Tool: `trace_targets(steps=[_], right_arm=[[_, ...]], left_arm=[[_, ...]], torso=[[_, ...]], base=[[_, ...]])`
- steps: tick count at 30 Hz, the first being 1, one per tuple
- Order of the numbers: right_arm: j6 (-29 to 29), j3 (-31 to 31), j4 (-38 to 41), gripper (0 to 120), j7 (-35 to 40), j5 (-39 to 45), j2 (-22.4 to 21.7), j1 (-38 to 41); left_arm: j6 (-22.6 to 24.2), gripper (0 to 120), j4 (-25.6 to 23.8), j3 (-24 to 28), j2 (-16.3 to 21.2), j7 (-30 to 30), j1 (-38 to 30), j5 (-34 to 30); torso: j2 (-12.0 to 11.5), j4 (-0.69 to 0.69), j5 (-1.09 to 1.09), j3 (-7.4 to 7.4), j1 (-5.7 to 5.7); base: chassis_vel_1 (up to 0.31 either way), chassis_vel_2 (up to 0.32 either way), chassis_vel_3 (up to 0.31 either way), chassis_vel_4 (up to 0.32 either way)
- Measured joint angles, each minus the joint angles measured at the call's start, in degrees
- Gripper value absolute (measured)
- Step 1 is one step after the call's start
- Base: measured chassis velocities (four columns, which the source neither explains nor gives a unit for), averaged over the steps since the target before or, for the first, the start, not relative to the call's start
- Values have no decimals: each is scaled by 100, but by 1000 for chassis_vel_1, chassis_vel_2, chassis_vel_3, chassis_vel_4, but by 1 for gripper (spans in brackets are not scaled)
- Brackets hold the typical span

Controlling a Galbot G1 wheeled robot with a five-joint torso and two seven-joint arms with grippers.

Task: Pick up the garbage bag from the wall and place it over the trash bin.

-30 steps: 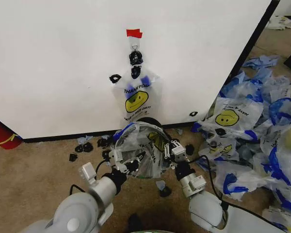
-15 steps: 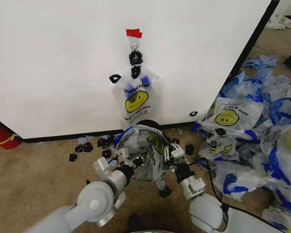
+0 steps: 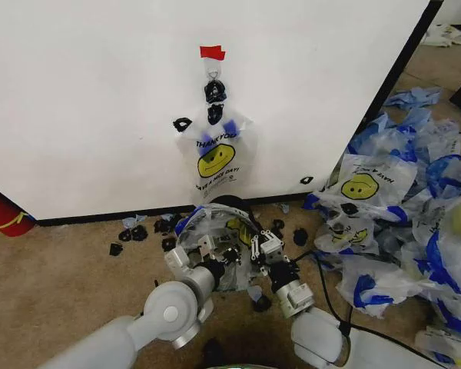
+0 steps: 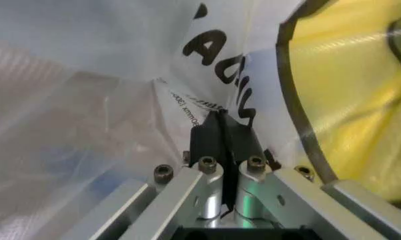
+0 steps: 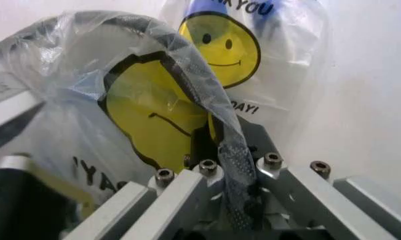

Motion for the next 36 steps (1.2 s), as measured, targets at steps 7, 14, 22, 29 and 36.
trace_targets(steps=[7,14,22,29,36], right_arm=[[24,-12,-12,0,-11,-23,-3,-105],[64,12,13,0,-21,-59,-30,-192],[116,98,73,0,-41,-80,-90,-307],[160,203,119,0,-76,-116,-146,-428],[202,296,163,0,-103,-150,-230,-531]], left_arm=[[-23,0,334,184,-154,0,-221,29],[-41,0,666,323,-340,-1,-404,77],[-76,0,1136,468,-647,-19,-616,157],[-103,0,1521,600,-902,-20,-812,212],[-153,0,2016,702,-1215,-5,-988,314]], torso=[[0,0,0,0,0],[0,0,0,0,0],[0,0,0,0,0],[0,0,1,0,0],[0,-1,0,0,0]], base=[[0,0,0,0],[0,0,0,0],[0,0,0,0],[0,0,0,0],[0,0,0,0]])
